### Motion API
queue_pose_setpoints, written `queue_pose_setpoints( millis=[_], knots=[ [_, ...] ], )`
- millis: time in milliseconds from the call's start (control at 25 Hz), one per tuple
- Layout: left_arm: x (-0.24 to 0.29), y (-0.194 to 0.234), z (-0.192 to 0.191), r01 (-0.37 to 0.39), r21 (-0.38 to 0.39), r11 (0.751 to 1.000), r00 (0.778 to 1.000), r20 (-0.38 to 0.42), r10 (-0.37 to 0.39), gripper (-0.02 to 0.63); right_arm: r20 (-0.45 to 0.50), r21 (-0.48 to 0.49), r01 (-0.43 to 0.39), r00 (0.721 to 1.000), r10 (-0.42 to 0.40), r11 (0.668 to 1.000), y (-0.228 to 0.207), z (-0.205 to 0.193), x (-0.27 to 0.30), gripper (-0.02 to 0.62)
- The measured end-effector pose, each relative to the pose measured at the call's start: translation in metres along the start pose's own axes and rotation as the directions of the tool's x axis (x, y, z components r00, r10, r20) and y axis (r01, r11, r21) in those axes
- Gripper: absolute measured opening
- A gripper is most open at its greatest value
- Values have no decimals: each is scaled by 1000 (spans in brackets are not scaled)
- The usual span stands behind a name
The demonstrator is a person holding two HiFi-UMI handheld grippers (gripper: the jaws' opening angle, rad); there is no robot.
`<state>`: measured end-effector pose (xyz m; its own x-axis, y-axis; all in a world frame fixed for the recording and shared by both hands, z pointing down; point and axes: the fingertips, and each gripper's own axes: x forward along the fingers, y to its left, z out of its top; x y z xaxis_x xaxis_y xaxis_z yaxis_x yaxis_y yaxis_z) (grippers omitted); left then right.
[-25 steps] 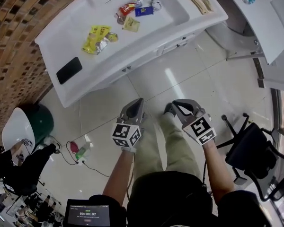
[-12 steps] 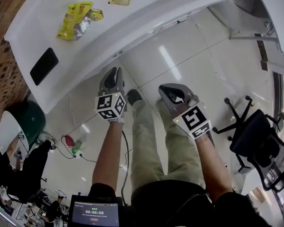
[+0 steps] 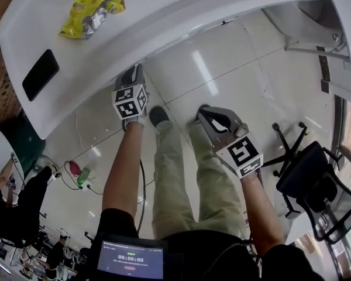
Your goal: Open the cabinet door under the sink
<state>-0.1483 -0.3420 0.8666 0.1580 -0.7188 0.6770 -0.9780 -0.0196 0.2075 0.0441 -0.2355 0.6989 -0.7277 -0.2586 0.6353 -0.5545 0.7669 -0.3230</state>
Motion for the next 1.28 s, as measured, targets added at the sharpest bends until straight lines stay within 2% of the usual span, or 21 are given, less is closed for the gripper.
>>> queue_pose_setpoints(
  millis=[80, 200, 280, 360, 520, 680, 760, 800, 920, 1120, 1280],
  knots=[
    [2, 5, 2, -41, 10, 999, 999, 17, 41, 64, -10, -5, 9, 1000, -9, 1000, -6, -4, -7, -14],
    [1, 2, 1, -61, 32, 998, 998, 28, 60, 49, -16, -7, 22, 1000, -22, 1000, -12, -9, -15, -14],
    [0, -2, -4, -54, 40, 998, 998, 22, 53, 75, -18, -8, 25, 1000, -25, 1000, -14, -10, -17, -14],
    [0, -3, -13, -52, 29, 998, 999, -1, 52, 152, -20, -11, 23, 1000, -23, 1000, -15, -12, -17, -14],
    [6, 6, -20, -64, -17, 998, 998, -14, 64, 155, -26, -19, 14, 1000, -15, 1000, -11, -17, -19, -14],
    [19, 1, -5, -44, -5, 999, 999, -15, 44, 149, -35, -21, 5, 999, -6, 1000, -3, -25, -23, -14],
    [20, 3, -1, -58, 6, 998, 998, -25, 58, 152, -36, -23, 7, 999, -7, 1000, -2, -28, -26, -14],
    [20, 5, -1, -66, 4, 998, 998, -24, 66, 63, -36, -24, 11, 999, -11, 1000, -3, -29, -28, -14],
    [17, 3, -9, -67, 17, 998, 997, -31, 67, 64, -38, -33, 22, 999, -24, 999, -4, -35, -37, -14],
    [6, 0, -21, -86, 110, 990, 995, -41, 91, 55, -35, -36, 28, 999, -29, 999, -2, -33, -41, -14],
    [-12, -11, -43, -94, 115, 989, 995, -27, 97, 55, -43, -45, 6, 999, -8, 999, 6, -38, -45, -14]
  ],
)
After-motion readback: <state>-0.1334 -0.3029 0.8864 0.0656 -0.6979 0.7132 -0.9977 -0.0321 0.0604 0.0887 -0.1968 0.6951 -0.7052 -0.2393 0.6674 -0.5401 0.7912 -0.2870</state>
